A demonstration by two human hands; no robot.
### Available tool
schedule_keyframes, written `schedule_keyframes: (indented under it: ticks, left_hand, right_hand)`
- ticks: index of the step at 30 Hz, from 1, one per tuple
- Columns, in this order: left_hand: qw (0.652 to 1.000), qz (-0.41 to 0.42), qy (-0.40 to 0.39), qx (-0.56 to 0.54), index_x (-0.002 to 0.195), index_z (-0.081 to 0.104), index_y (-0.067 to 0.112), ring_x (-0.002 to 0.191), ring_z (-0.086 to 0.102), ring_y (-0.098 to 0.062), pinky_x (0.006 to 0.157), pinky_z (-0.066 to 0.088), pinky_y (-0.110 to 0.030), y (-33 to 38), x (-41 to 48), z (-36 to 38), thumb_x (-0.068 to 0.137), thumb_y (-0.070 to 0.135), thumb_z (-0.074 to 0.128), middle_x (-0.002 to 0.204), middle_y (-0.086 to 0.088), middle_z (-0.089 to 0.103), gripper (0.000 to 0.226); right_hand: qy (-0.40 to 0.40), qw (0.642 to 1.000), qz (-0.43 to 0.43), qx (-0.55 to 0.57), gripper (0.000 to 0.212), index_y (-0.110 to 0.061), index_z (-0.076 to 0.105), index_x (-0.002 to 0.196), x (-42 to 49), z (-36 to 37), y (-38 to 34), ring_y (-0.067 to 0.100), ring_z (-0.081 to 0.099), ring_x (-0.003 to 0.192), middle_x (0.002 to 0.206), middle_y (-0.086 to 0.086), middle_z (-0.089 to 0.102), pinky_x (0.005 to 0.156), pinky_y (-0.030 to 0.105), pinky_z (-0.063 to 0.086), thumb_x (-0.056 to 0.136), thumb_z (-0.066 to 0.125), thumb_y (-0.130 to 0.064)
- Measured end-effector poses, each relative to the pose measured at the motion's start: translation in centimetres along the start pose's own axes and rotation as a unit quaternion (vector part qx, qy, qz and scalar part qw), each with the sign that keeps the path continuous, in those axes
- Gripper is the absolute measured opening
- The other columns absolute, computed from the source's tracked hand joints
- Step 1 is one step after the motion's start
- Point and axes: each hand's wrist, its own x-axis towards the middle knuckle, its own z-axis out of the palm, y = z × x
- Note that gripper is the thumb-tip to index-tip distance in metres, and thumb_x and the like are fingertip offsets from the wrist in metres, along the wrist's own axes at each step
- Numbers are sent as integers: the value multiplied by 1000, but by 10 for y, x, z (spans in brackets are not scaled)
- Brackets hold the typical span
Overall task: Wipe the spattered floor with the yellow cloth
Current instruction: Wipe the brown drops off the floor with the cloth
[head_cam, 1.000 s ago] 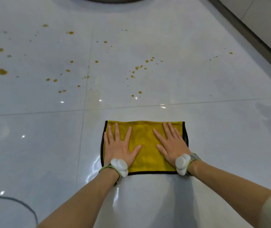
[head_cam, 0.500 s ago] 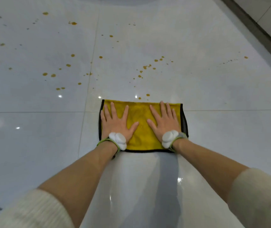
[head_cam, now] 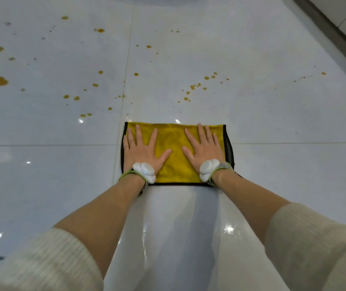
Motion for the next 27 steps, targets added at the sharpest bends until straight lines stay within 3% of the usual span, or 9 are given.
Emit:
schedule_keyframes:
  ticks: [8, 12, 18, 27]
  left_hand:
    - [999, -27, -17, -7, 154, 2, 36, 148, -8, -38, 120, -2, -50, -72, -115, 4, 76, 85, -2, 162, -18, -2, 92]
    - [1000, -17, -21, 1, 153, -2, 36, 148, -9, -38, 119, -3, -49, -91, -125, 5, 75, 86, -5, 162, -18, -4, 93]
    - [1000, -14, -14, 5, 153, -4, 36, 148, -10, -38, 120, -2, -50, -111, -32, 5, 73, 86, -7, 162, -18, -5, 94]
    - [1000, 9, 7, 10, 154, -3, 35, 149, -7, -37, 121, 0, -49, -129, 95, -4, 75, 85, -5, 162, -16, -2, 93]
  right_hand:
    - [-19, 995, -94, -2, 74, -30, 13, 153, -97, 7, -86, 30, 3, 149, 162, 1, 6, 119, 53, 10, 90, 9, -68]
    - [-28, 992, -121, -10, 71, -33, 11, 153, -101, 8, -101, 27, 1, 149, 161, -2, 4, 118, 49, 2, 91, 7, -67]
    - [-14, 997, -80, -1, 67, -34, 9, 153, -7, 12, -109, 21, 1, 149, 162, -6, 5, 120, 48, 5, 94, 16, -64]
    - [-6, 999, -52, -6, 63, -33, 5, 153, 118, 4, -113, 22, -2, 149, 162, -6, 2, 120, 49, 3, 96, 12, -60]
